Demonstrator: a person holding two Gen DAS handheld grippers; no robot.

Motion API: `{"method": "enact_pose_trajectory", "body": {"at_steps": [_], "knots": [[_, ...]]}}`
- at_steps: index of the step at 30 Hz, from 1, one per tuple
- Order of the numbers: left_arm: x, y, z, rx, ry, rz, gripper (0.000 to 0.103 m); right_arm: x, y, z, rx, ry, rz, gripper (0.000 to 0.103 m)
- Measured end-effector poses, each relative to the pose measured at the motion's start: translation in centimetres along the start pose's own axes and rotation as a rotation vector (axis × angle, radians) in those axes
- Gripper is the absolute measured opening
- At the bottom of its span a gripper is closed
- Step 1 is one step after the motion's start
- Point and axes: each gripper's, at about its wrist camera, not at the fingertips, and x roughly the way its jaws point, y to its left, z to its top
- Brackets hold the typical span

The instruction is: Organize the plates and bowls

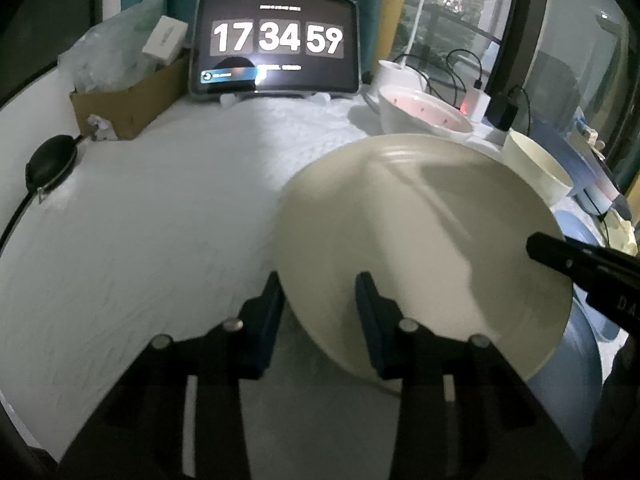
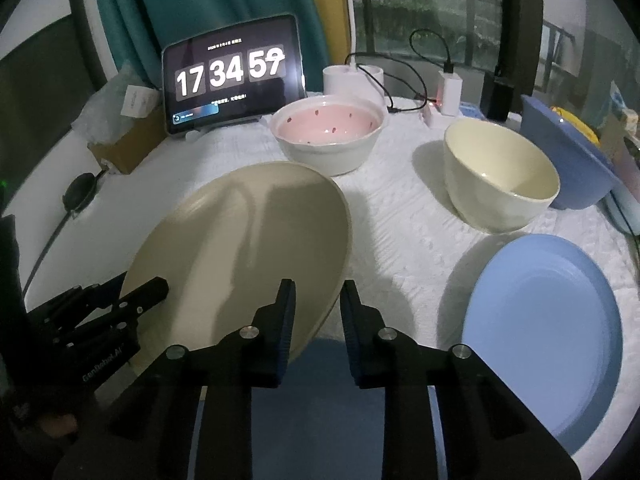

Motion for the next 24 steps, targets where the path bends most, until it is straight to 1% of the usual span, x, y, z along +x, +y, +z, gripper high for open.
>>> {"method": "enact_pose_trajectory", "body": {"at_steps": [4, 12, 24], "knots": [[-0.7, -0.5, -0.2, 0.005, -0.004, -0.012, 0.038, -0.7, -0.3, -0.3, 0.006, -0.009, -0.009, 0.022], [-2.6, -2.2, -0.2, 0.038, -0.041, -0.021, 0.038, -2.7, -1.3, -1.0, 0.031, -0.037, -0.016, 0.022], [-4.9, -5.9, -0.7, 0.1, -0.07, -0.038, 0.038, -6.1, -3.8, -2.5, 0.083, -0.09, -0.024, 0.022]]}}
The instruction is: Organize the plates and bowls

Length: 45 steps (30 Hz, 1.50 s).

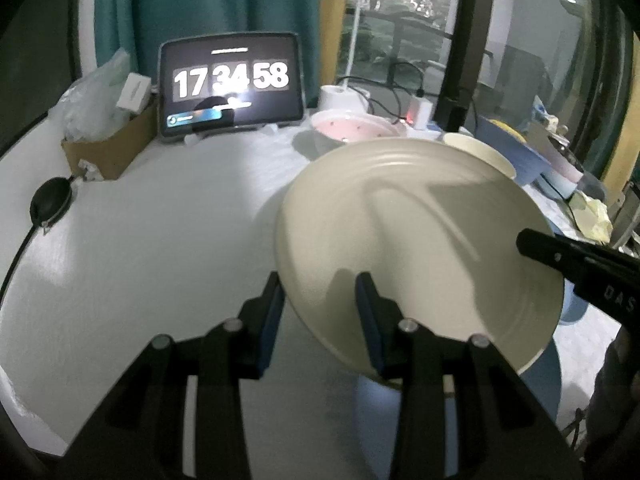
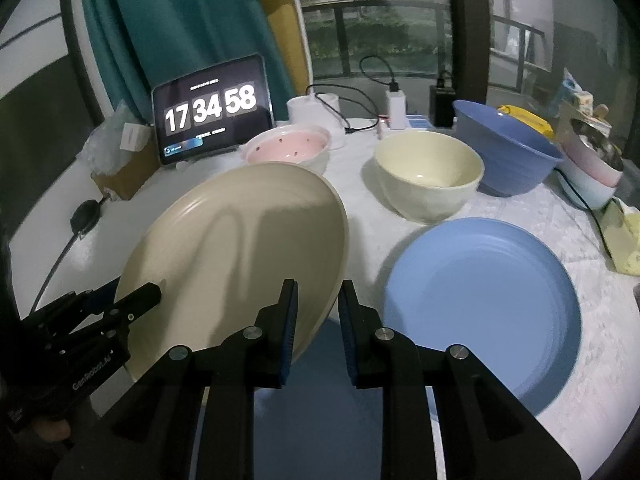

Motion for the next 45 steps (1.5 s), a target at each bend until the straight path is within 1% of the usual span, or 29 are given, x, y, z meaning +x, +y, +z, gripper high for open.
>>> {"method": "enact_pose_trajectory", "body": {"at_steps": [9, 18, 45], "knots": [[-0.8, -3.5, -0.2, 0.06, -0.002, -0.014, 0.038, -2.1, -3.1, -1.1, 0.046, -0.026, -0.007, 0.022], [-0.7, -6.8, -0.1, 0.108, 0.01, -0.017, 0.038, -3.4, -6.1, -2.1, 0.091, -0.039, -0.008, 0.022], [1.8, -16.5, 0.2, 0.257, 0.072, -0.046, 0.038, -4.2, -16.0, -3.7, 0.239, -0.051, -0.036, 0.022]]}}
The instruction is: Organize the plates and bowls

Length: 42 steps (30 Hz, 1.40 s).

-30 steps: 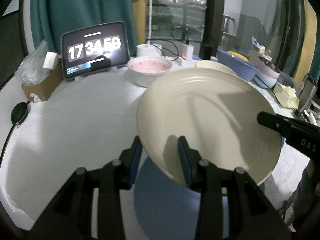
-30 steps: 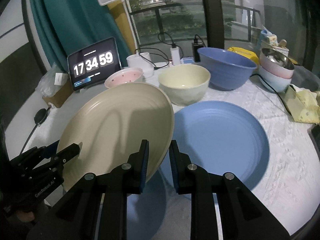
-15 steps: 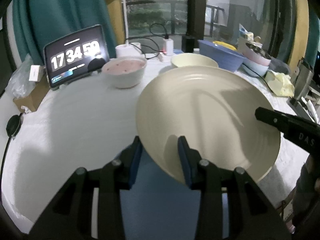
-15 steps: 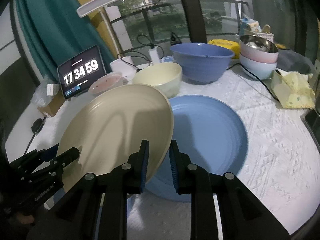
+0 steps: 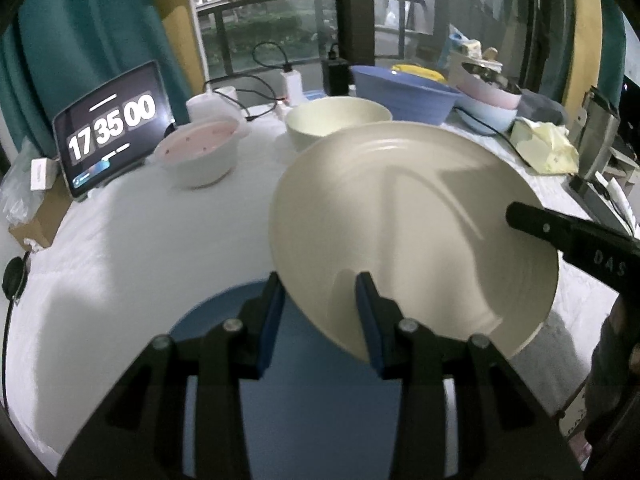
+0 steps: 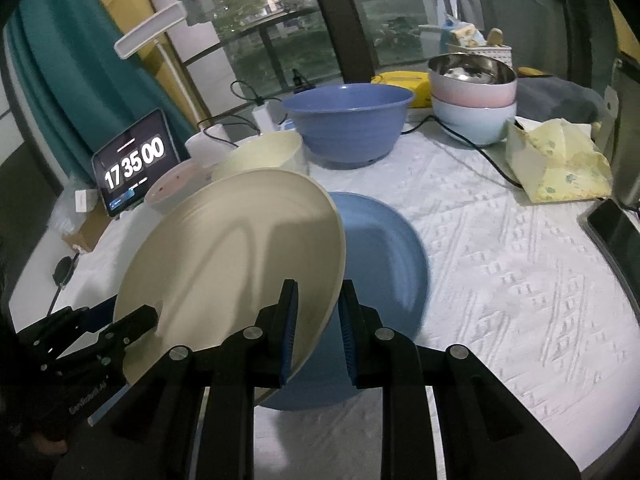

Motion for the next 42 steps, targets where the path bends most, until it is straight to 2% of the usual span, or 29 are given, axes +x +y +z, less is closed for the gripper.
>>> {"method": "enact_pose_trajectory", "body": {"at_steps": [21, 29, 37, 39, 40, 42], "knots": [[3.8, -3.9, 1.3, 0.057, 0.079, -0.024, 0.038, 1.7, -4.7, 0.6, 0.066, 0.022, -0.024, 0.022], [4.5, -3.6, 1.3, 0.046, 0.114, -0.027, 0.039, 2.0, -4.7, 0.9, 0.07, 0.029, -0.022, 0.022], [4.1, -3.2, 1.2, 0.044, 0.104, -0.024, 0.039, 2.2, -3.7, 0.6, 0.035, 0.036, -0.067, 0.023], [3.8, -2.9, 1.1, 0.039, 0.1, -0.027, 0.042, 2.0, -3.5, 0.5, 0.031, 0.033, -0.081, 0.023], [3.7, -2.8, 1.1, 0.033, 0.096, -0.029, 0.047, 1.9, -3.5, 0.5, 0.029, 0.031, -0.087, 0.023], [3.4, -2.4, 1.1, 0.019, 0.09, -0.033, 0.047, 1.7, -3.2, 0.5, 0.019, 0.025, -0.114, 0.025]]}}
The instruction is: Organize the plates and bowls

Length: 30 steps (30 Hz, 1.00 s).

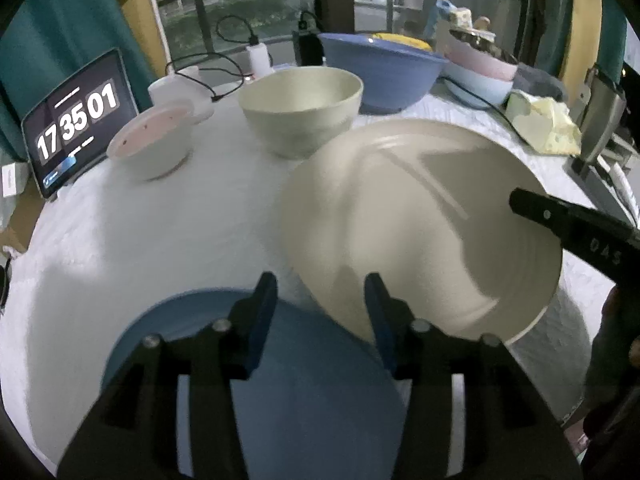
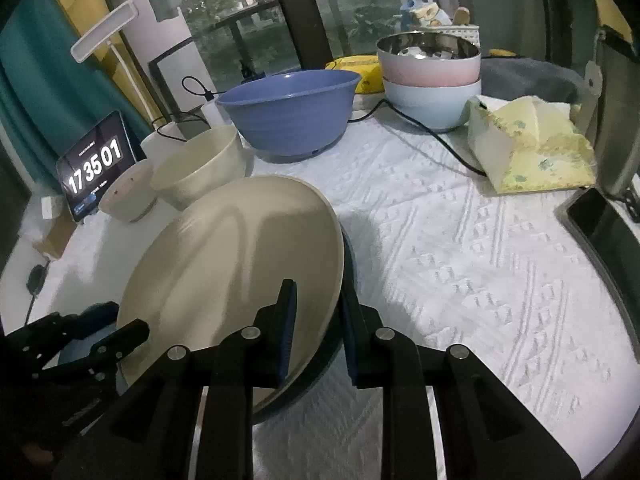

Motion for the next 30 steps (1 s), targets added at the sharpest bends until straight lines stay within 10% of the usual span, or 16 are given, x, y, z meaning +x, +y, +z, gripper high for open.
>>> {"method": "enact_pose_trajectory", "body": {"at_steps": [3, 30], "knots": [[-0.5, 0.5, -0.2, -0.012, -0.008, 0.004, 0.047, -0.2, 0.3, -0.1, -0.018, -0.007, -0.044, 0.04], [-5.3, 4.2, -3.4, -0.094, -0.093, -0.018, 0.047, -3.7, 5.3, -1.9, -0.091, -0.031, -0.035, 0.04]]}}
